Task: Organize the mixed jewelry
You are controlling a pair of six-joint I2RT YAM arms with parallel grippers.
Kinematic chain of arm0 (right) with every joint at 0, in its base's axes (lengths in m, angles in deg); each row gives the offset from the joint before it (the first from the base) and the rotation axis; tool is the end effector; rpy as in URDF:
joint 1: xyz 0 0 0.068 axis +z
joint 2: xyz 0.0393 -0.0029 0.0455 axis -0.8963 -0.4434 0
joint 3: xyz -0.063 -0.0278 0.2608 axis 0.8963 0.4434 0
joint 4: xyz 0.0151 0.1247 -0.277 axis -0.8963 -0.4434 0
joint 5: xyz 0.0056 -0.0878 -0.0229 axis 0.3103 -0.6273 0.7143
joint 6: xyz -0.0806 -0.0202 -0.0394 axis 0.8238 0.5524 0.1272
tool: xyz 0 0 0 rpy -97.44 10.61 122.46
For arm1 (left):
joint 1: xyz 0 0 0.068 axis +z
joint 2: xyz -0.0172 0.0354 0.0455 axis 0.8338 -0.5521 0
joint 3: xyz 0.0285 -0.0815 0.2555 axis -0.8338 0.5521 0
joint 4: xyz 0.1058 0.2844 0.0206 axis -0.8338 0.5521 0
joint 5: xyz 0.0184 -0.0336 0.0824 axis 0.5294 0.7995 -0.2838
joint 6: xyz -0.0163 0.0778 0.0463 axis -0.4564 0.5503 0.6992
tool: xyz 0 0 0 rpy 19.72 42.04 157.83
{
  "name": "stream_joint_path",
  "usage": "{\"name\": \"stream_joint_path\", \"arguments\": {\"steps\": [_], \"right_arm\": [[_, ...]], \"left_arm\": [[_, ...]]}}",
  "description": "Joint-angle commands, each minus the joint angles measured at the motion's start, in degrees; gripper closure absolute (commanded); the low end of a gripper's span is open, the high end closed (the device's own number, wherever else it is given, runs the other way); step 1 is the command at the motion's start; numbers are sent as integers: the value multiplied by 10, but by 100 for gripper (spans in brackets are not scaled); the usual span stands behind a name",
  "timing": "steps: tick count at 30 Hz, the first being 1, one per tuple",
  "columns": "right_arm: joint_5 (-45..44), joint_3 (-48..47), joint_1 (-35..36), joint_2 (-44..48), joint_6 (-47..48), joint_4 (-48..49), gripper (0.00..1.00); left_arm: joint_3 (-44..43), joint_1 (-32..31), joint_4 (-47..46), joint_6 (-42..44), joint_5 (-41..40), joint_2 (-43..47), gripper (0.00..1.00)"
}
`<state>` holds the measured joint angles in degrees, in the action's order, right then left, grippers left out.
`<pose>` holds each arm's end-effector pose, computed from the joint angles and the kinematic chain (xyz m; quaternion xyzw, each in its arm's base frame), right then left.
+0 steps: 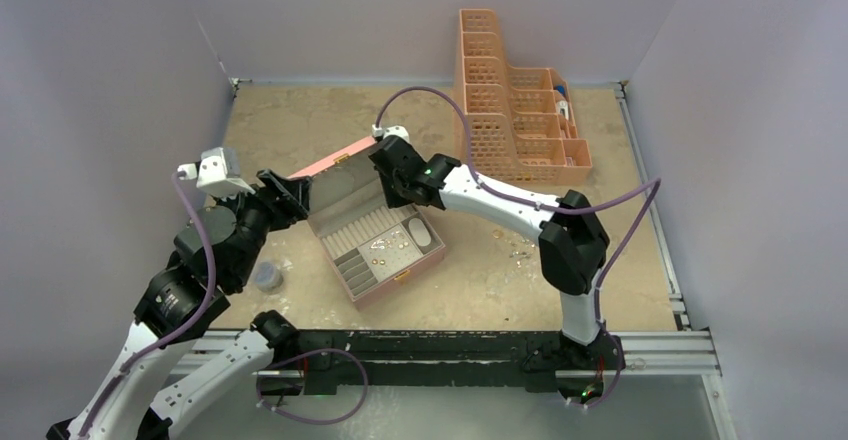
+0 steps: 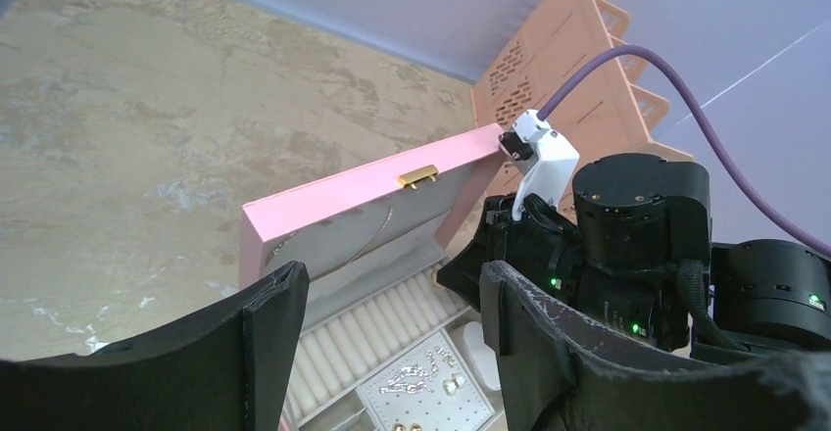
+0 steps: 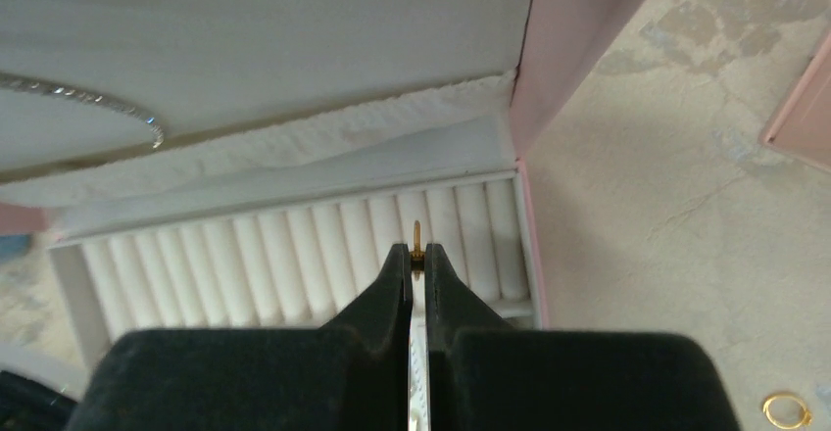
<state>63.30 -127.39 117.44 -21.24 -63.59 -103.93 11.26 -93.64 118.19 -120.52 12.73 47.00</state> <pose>0.3263 0.4062 0.2308 -0.1443 0.8954 0.1658 0.3874 0.1599 -0.0685 0.4164 -0.1465 0.7386 -0.1991 0.6272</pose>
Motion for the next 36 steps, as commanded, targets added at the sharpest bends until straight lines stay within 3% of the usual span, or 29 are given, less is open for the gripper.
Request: {"name": "stream_joint_path", "arguments": {"steps": [1,12,26,30,36], "right_arm": [[-17,-29,6,2,24,-28,100],[13,-18,15,-14,40,-13,100],[-46,58,19,101,2,89,100],[-25,99,19,141,7,128,100],[6,120,25,128,14,107,100]], "left_arm": [[6,2,-37,20,-20,-3,35],[10,2,-40,19,-20,-9,34],[1,2,-29,13,-10,-13,33],[0,1,-23,4,-5,-13,33],[0,1,-17,-2,0,-13,33]]}}
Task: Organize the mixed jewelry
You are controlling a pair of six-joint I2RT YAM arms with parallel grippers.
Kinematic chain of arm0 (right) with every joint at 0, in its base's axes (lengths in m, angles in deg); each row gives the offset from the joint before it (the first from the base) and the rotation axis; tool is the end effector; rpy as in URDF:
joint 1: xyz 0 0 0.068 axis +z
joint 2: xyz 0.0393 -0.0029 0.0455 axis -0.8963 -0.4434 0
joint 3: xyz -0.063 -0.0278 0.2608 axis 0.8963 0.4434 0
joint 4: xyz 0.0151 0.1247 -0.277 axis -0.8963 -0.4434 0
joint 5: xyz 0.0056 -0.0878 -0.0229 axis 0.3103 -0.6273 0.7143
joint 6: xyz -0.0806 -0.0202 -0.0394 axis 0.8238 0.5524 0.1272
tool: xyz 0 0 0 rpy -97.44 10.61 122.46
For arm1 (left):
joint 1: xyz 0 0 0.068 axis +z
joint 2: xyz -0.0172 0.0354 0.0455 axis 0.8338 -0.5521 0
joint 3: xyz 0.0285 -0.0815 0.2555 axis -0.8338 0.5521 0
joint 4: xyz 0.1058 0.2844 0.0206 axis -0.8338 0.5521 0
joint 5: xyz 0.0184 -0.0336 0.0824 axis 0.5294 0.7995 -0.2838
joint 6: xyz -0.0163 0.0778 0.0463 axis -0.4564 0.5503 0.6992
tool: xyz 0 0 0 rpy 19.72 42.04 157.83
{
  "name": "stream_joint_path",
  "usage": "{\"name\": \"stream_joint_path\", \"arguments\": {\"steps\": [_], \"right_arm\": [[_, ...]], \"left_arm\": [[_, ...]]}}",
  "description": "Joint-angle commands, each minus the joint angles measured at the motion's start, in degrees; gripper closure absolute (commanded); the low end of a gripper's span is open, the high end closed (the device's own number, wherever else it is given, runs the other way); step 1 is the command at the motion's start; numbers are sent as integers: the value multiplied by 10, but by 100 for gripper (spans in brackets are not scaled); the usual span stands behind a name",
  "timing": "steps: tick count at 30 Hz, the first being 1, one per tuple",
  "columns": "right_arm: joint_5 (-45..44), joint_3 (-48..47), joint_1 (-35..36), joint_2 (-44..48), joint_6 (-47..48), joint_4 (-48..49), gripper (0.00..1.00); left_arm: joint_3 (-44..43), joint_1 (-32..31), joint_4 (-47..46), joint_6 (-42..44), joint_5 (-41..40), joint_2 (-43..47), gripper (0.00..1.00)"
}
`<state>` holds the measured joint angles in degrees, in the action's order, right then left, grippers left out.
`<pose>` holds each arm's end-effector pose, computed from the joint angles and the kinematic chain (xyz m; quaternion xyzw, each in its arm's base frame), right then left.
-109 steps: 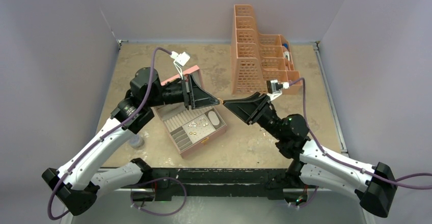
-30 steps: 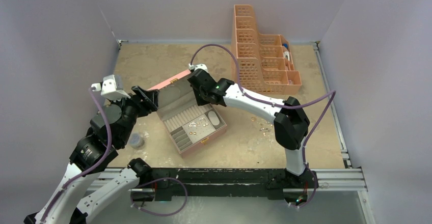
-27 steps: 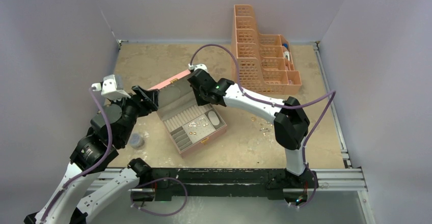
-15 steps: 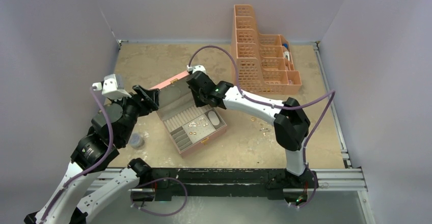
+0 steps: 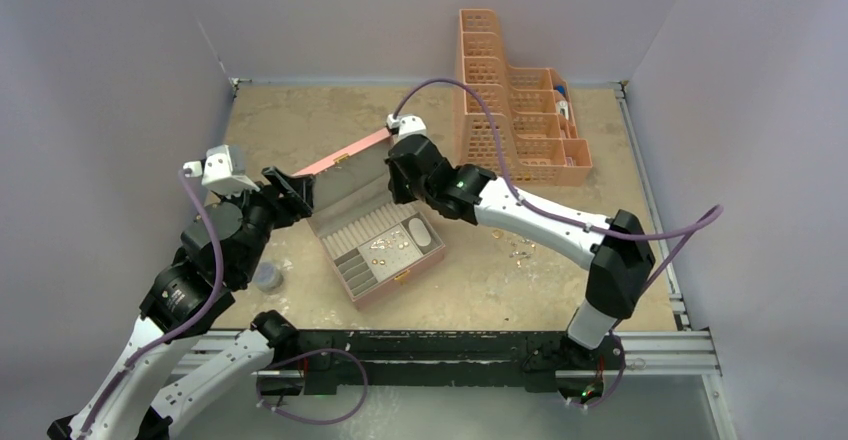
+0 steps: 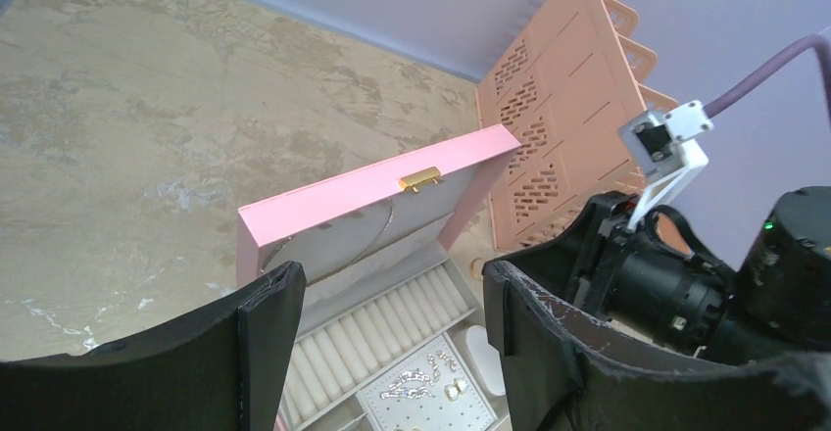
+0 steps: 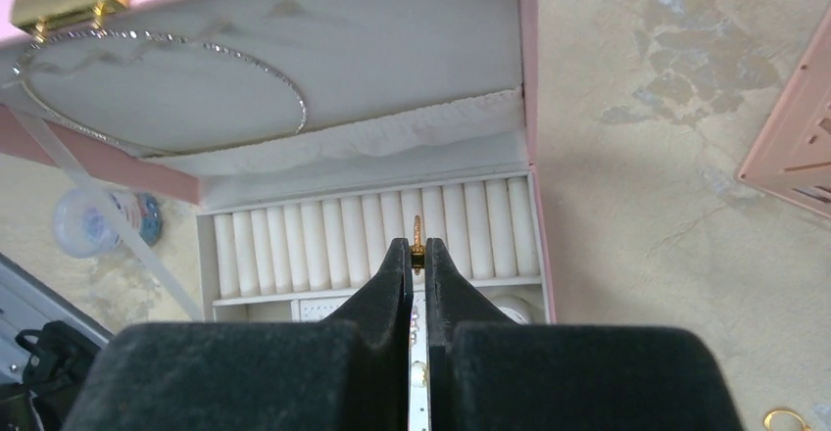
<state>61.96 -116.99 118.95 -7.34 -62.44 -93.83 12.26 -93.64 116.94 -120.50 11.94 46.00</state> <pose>0.2943 0.3808 0.2936 -0.1314 0.8432 0.2334 0.4662 0.1668 -0.0726 0.4104 -0.1492 0.7414 -0.1905 0.6259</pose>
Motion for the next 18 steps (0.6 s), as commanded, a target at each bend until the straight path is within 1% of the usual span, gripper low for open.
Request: {"name": "stream_joint_path", "arguments": {"steps": [1,8,18], "right_arm": [[20,16,12,-15,5,4,100],[6,-9,20,-59,12,-16,100],[-20,-31,21,-99,15,-13,100]], "left_arm": [[-10,1,-4,-3,9,-3,32],[-10,2,5,-6,13,-7,32],[-10,2,13,-4,6,-6,32]]}}
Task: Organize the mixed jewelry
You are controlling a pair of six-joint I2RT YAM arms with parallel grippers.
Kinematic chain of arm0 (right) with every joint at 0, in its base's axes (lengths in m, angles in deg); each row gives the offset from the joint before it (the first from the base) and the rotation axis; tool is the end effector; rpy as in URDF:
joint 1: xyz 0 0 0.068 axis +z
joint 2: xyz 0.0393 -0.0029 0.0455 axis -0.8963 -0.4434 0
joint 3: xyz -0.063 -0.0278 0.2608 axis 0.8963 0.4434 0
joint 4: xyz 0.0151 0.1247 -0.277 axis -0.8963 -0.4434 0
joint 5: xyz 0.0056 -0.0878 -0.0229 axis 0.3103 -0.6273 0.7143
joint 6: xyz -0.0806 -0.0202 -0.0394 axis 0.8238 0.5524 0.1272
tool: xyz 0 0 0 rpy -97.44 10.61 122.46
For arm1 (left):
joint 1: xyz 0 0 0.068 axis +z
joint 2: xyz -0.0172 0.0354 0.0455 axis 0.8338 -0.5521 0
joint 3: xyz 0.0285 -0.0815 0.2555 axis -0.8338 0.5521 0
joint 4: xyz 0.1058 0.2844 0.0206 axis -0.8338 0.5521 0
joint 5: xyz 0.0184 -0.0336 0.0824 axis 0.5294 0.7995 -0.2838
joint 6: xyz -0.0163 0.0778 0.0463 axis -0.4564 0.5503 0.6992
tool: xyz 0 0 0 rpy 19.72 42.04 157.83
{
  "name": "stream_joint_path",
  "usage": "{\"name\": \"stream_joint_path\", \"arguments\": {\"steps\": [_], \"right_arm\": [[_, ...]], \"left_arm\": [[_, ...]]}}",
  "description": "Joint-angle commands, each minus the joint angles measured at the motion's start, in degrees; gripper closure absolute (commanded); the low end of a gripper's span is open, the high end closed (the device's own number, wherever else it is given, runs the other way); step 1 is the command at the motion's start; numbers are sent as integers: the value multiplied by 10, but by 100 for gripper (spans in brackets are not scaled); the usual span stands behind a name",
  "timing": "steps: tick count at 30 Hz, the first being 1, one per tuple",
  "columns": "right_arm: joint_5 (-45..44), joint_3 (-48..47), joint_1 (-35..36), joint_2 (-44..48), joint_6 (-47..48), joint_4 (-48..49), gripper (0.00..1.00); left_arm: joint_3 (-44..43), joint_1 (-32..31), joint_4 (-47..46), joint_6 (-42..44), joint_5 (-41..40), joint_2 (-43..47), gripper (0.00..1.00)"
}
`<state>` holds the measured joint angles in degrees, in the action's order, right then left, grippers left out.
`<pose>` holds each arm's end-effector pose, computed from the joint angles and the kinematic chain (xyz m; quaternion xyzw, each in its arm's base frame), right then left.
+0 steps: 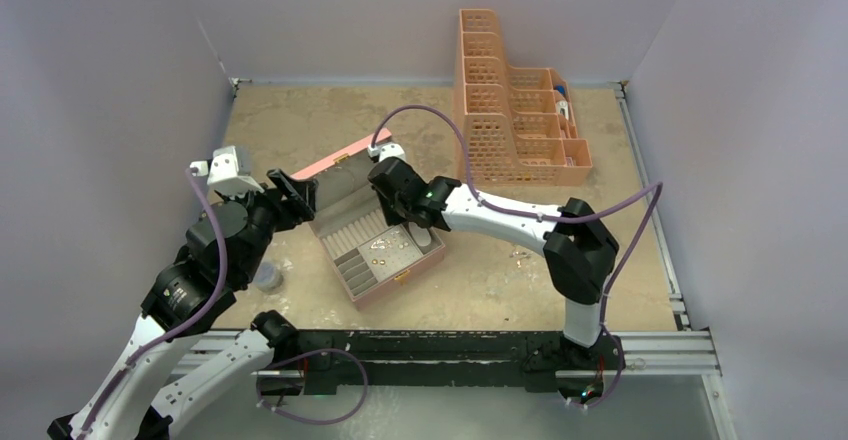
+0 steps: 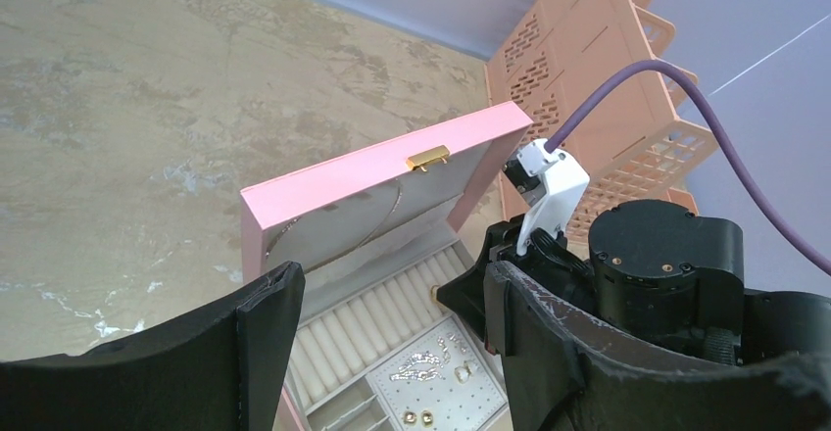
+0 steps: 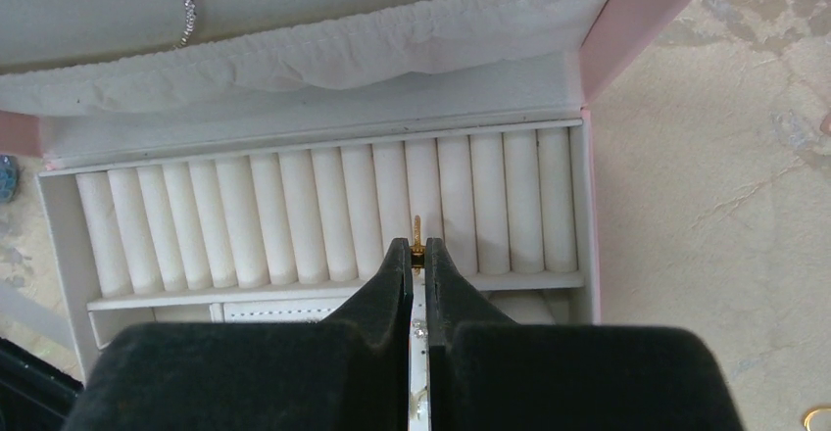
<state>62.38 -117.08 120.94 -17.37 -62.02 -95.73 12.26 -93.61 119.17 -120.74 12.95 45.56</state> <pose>0.2920 0.4092 0.2073 -0.1767 0.8824 0.1765 0.3987 0.1676 -0.0747 0.4036 -0.1403 0.7568 -0.1846 0.6111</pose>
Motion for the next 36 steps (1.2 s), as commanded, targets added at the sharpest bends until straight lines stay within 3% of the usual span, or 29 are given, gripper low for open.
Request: {"name": "stream_joint_path", "arguments": {"steps": [1,23,36], "right_arm": [[-25,-30,1,1,15,10,100],[-38,-25,1,-27,39,17,100],[22,-15,1,-18,46,43,100]], "left_arm": [[-11,2,-9,1,-7,-2,32],[-11,2,-9,6,-11,-4,31],[-12,1,-11,7,-10,-6,31]]}}
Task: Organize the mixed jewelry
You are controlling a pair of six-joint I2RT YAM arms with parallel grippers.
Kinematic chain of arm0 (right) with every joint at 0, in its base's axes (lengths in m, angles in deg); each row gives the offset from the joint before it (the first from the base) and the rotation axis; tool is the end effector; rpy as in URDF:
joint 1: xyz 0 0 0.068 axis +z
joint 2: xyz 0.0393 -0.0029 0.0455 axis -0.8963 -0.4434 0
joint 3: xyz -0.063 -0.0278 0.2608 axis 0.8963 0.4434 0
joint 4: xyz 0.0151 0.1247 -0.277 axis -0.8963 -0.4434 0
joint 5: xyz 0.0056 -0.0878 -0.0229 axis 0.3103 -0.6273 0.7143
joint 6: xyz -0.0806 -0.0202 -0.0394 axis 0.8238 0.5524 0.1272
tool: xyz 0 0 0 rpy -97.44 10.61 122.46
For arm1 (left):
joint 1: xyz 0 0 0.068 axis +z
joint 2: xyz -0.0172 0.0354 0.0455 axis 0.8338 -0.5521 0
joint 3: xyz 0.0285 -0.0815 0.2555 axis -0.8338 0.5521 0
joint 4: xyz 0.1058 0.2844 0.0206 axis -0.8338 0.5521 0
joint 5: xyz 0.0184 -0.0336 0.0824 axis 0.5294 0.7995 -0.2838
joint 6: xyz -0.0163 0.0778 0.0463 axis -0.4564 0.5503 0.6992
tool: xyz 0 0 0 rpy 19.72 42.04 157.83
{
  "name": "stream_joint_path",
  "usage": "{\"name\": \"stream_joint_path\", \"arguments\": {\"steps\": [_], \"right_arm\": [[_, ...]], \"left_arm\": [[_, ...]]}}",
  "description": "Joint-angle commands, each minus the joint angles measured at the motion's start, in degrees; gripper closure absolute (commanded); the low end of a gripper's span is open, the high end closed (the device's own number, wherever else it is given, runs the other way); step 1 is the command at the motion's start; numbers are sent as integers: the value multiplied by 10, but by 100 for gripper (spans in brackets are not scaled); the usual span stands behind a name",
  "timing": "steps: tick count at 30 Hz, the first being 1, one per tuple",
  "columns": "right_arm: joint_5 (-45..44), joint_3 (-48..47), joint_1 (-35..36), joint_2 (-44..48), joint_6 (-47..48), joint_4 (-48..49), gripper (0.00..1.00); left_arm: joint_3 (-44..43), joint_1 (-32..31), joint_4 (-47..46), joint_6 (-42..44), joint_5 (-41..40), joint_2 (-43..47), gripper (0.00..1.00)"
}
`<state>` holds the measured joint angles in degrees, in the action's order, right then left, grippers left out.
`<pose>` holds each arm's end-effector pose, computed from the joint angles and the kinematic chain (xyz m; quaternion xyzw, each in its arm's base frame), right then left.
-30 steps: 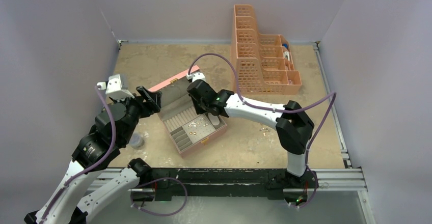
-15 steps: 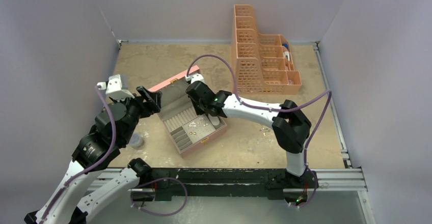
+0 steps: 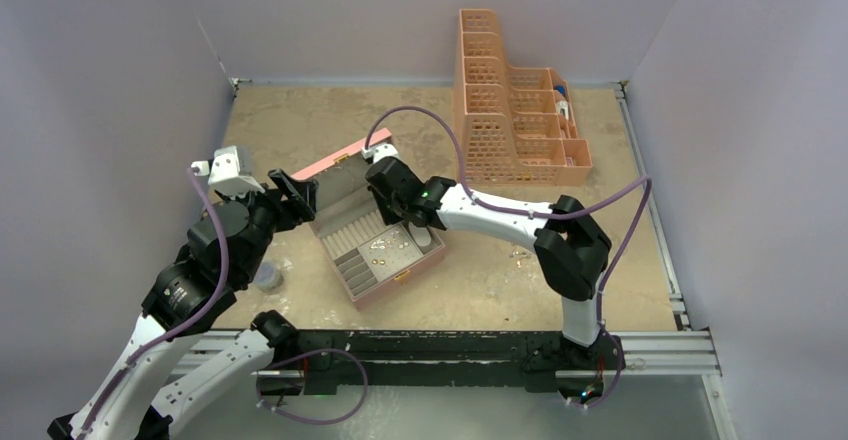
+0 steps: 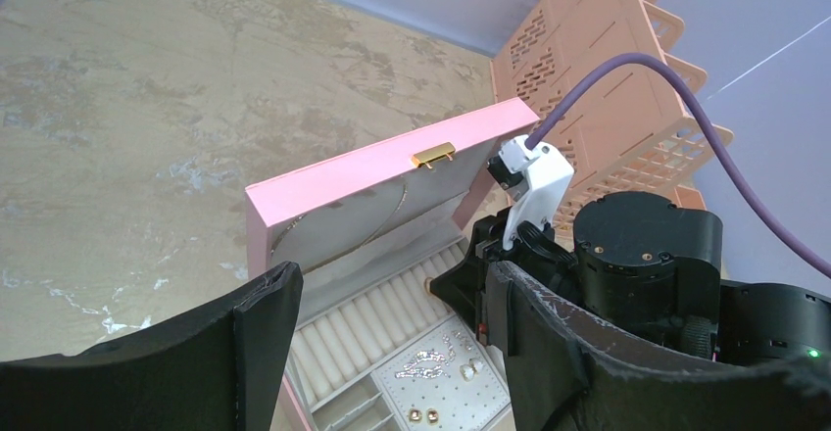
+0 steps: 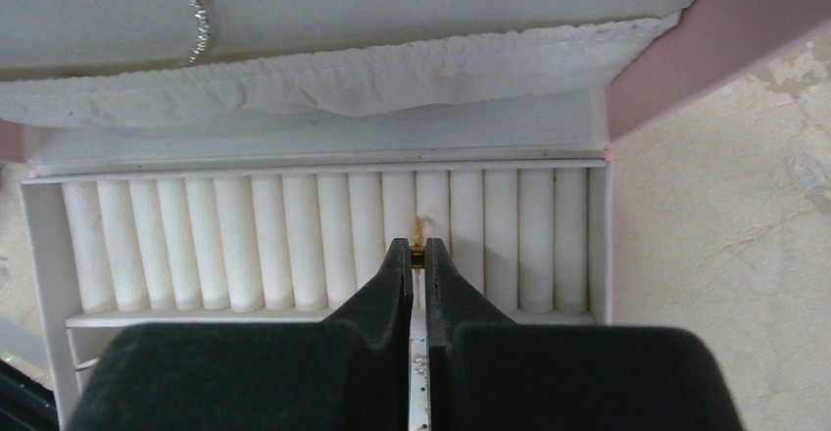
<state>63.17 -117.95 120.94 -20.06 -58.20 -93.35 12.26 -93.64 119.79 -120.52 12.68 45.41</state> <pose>0.2970 0.4190 0.1952 -0.2078 0.8743 0.1712 0.4038 0.1680 -0.0746 0.4016 -0.1386 0.7607 -0.1781 0.6086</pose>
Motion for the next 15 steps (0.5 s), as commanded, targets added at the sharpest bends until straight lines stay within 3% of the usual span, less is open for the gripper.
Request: {"name": "stream_joint_path", "arguments": {"steps": [1,15], "right_arm": [[11,-8,1,6,7,17,100],[-16,-3,1,-19,31,12,100]], "left_arm": [[-12,2,-17,5,-8,-4,31],[-12,2,-14,6,-9,-3,30]]}}
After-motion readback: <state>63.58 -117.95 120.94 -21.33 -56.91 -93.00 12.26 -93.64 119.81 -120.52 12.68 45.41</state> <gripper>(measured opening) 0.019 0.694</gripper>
